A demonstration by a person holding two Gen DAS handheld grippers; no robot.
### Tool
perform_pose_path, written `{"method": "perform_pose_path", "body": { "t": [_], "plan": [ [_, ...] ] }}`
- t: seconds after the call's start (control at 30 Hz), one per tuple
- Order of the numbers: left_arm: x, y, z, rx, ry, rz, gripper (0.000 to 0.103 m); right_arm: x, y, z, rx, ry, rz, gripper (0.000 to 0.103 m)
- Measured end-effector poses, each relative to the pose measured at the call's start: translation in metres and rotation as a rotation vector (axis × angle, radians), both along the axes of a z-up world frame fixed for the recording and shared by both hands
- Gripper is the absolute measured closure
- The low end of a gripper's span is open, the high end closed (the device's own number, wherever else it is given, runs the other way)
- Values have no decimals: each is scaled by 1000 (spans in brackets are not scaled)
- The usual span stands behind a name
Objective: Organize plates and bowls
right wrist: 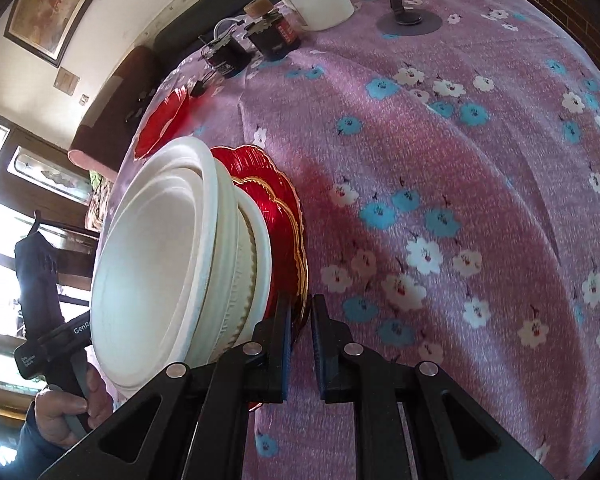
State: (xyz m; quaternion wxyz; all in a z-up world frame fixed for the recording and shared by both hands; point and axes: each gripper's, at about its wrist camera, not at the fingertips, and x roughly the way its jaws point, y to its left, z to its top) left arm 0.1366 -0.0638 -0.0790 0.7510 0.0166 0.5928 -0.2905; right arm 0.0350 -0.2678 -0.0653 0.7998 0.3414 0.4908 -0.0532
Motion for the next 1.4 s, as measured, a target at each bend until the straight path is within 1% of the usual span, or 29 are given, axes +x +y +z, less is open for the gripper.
{"method": "perform_pose_path", "body": {
  "t": [0.23, 0.33, 0.4, 0.47, 0.53, 0.63, 0.87, 0.93, 1.0, 1.07, 1.17, 1.27, 1.37, 1.4],
  "plan": [
    [2, 0, -1, -23, 3, 7, 94, -3, -5, -2, 25, -6, -20, 92],
    [1, 1, 0, -25, -2, 5, 93, -3, -5, -3, 27, -5, -18, 90],
    [1, 2, 1, -26, -8, 9, 90, -5, -5, -2, 30, -8, -16, 90],
    [1, 5, 2, -28, -13, 15, 84, -8, -5, -1, 27, -7, -17, 90],
    [2, 10, 3, -31, -18, 27, 76, -10, -6, 0, 33, -13, -22, 90],
    [1, 17, 5, -43, -21, 39, 73, -17, -6, 7, 25, -29, -23, 90],
    [-8, 28, 10, -48, -40, 37, 70, -32, -1, 19, 27, -56, -33, 90],
    [-14, 31, 13, -39, -64, 30, 66, -37, 0, 22, 29, -60, -38, 89],
    [-22, 35, 17, -32, -86, 26, 62, -43, 2, 23, 24, -59, -45, 82],
    [-31, 40, 21, -25, -117, 21, 61, -49, 5, 24, 23, -59, -48, 77],
    [-46, 45, 28, -6, -173, 5, 57, -57, 11, 24, 0, -51, -41, 76],
    [-63, 48, 37, 22, -251, -18, 53, -66, 17, 23, -18, -43, -36, 74],
    [-81, 50, 46, 53, -334, -40, 45, -71, 24, 22, -46, -31, -24, 71],
    [-86, 51, 47, 62, -358, -45, 38, -72, 26, 21, -53, -26, -22, 70]
  ]
}}
